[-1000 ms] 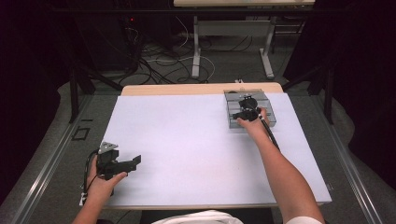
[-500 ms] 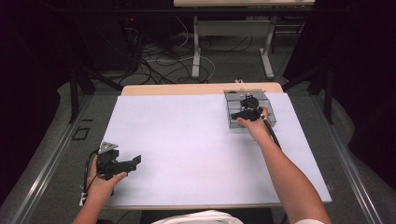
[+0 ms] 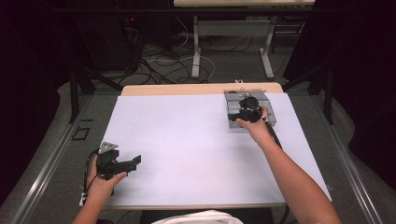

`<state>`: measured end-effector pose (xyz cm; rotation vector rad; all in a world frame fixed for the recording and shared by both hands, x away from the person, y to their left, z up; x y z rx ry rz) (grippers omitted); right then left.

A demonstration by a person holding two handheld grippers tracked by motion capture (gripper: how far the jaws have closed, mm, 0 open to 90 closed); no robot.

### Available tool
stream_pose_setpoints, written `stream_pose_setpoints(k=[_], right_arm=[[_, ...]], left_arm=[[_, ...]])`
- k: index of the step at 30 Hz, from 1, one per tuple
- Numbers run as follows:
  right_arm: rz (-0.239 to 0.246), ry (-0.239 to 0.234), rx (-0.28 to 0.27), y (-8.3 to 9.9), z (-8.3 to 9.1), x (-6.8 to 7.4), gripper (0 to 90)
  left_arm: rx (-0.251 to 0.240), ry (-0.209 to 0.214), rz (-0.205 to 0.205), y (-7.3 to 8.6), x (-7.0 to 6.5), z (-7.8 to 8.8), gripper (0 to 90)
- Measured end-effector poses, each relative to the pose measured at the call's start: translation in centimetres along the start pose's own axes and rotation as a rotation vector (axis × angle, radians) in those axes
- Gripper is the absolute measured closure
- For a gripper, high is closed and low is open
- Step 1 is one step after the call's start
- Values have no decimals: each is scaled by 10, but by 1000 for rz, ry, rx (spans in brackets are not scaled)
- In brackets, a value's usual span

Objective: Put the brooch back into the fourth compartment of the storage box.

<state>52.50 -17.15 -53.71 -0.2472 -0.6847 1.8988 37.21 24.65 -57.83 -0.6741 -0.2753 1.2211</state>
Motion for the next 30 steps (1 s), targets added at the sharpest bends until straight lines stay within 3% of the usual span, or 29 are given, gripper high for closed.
stream_pose_setpoints(k=[12,21,30], right_arm=[[53,-39,-23,12,19,17,316],[80,-49,-15,35,31,28,179],[117,-39,-21,62,37,35,150]], left_arm=[[-7,0,2,0,0,-1,24],[-3,-1,0,0,-1,-1,24],[4,-1,-4,0,-1,0,24]])
Point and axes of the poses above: each handheld gripper's, and its own axes: z roughly backward along the jaws, y roughly out of its underside, x roughly to its left, the point moved 7 cm from there along -z, roughly forward along the jaws, and after that the axes turned 11 degrees about x, right-handed, at the moved point
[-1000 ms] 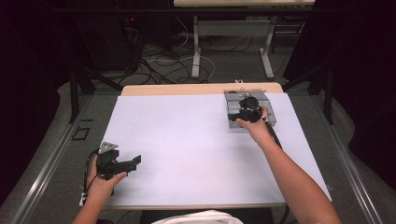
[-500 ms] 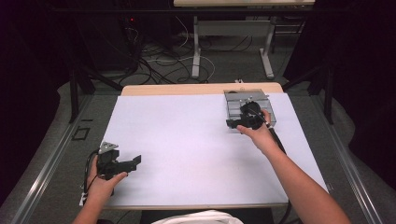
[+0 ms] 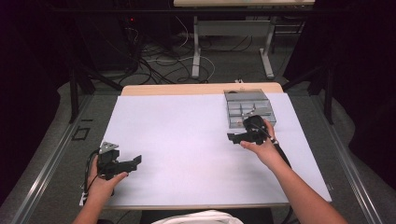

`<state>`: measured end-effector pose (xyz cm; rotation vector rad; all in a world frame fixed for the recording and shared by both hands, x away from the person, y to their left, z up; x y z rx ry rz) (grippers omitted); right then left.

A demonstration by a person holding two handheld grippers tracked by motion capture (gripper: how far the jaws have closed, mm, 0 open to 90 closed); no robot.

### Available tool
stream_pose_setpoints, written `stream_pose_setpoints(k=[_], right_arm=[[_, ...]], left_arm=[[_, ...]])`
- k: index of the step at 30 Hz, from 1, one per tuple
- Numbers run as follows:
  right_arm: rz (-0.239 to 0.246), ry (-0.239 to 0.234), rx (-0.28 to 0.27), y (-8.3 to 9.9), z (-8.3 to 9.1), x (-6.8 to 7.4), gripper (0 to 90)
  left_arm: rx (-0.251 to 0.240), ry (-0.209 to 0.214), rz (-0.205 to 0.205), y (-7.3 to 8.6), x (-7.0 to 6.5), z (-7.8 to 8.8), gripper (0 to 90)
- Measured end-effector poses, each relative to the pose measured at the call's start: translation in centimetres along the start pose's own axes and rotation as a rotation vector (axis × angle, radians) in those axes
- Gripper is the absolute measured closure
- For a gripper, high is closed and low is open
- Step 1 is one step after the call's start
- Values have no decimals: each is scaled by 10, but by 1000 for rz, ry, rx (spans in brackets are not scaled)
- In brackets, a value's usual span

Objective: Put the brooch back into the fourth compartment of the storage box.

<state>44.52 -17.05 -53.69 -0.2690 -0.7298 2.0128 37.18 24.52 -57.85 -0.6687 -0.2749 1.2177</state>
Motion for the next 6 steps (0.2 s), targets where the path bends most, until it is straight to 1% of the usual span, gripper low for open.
stream_pose_setpoints(k=[4,6], right_arm=[[10,8,5,15,1,4,141],[7,-3,5,22,1,6,124]], left_arm=[[0,0,2,0,0,0,24],[-1,0,3,-1,0,-1,24]])
Point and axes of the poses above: each handheld gripper's, and its own axes: z roughly backward along the jaws, y roughly out of its underside, x roughly to its left, the point moved 7 cm from there along -z, roughly forward along the jaws, and after that the axes turned 11 degrees about x, right-handed, at the moved point
